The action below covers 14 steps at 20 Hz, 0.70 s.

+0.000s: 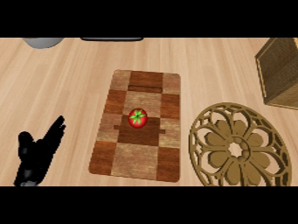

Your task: Pick the can from the placemat and place it in the basket

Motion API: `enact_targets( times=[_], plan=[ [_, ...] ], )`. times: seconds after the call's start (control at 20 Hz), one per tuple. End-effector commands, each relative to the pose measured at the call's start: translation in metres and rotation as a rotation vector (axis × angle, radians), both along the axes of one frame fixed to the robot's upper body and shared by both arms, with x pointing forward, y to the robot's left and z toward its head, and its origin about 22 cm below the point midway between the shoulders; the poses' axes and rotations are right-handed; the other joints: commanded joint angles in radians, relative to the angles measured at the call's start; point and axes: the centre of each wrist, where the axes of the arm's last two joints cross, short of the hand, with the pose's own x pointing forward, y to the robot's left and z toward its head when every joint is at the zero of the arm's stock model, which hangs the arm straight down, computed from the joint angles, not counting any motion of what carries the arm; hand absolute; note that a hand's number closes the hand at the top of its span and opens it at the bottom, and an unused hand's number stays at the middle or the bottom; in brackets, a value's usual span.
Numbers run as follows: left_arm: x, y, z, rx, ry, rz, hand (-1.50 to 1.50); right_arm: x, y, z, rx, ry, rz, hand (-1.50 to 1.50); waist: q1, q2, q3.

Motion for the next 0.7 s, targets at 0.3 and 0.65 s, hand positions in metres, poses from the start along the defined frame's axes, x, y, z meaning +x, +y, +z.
enact_targets(
  times=[0.3, 0.65],
  plan=[
    [-0.007, 0.014, -0.016, -0.006, 0.105, 0.022, 0.00, 0.016, -0.052, -0.069, 0.206, -0.046, 0.006, 1.50, -0.003, 0.009, -0.009],
    [-0.009, -0.007, -0.014, -0.010, 0.126, 0.026, 0.00, 0.026, -0.063, -0.091, 0.209, -0.045, -0.022, 1.50, 0.001, 0.007, -0.009]
  ],
)
